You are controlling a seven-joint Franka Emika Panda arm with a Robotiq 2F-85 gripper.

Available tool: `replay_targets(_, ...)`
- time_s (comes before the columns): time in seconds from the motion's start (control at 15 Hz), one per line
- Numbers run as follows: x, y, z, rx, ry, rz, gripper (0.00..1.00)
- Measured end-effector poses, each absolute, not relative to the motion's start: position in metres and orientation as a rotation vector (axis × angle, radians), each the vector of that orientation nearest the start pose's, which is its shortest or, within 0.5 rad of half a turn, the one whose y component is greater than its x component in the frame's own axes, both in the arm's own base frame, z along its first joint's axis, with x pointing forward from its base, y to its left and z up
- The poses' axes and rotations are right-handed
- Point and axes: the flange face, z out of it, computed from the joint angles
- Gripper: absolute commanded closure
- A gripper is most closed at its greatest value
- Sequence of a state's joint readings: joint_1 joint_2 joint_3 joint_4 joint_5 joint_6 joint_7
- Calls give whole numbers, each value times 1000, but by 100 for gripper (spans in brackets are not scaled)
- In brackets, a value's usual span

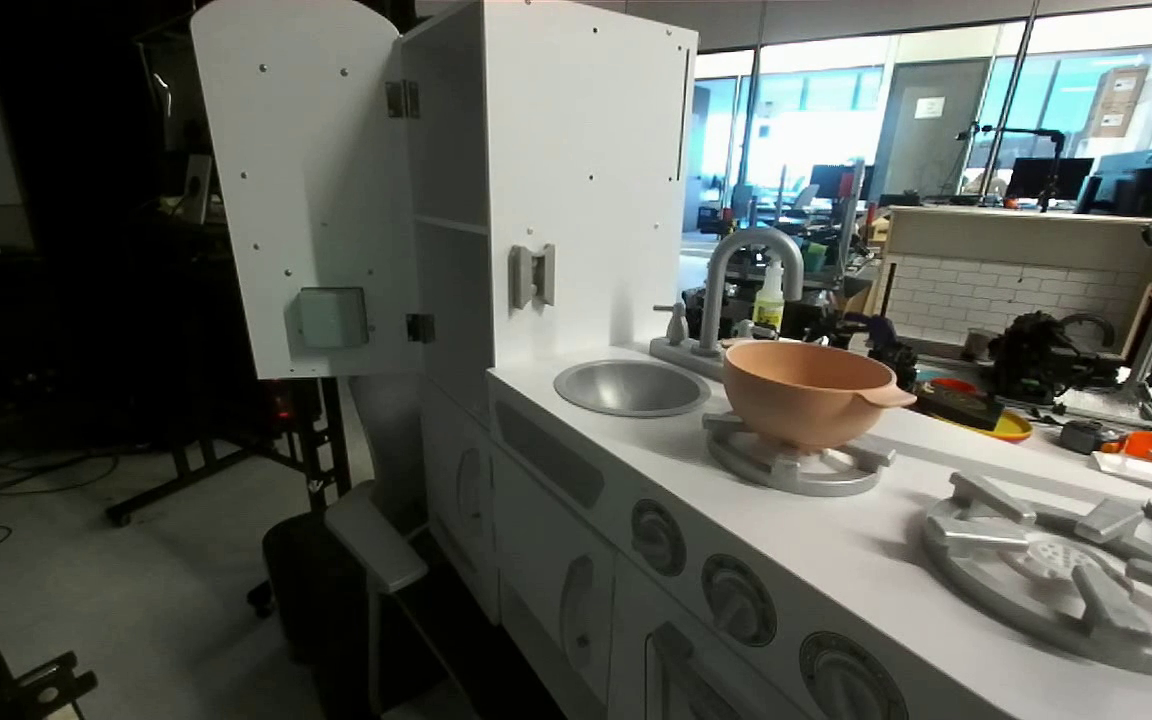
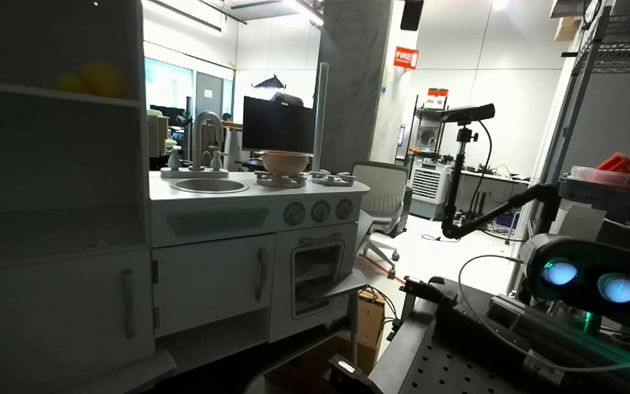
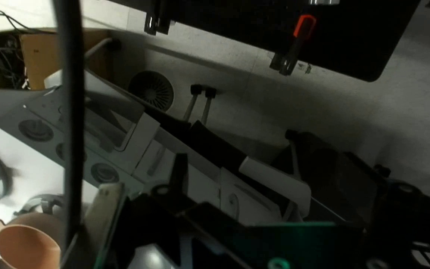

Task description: Open the top cabinet door and put an orange plushie and the maize in the top compartment of the cabinet

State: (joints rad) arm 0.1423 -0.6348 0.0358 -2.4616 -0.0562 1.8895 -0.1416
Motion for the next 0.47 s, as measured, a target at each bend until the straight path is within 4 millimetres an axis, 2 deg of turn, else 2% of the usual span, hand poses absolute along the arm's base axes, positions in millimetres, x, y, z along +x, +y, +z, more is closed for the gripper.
replay_targets(0.2, 353, 35, 525, -3153, -475, -44, 0)
replay_targets(0.47, 350, 30, 524, -3152, -457, -17, 0)
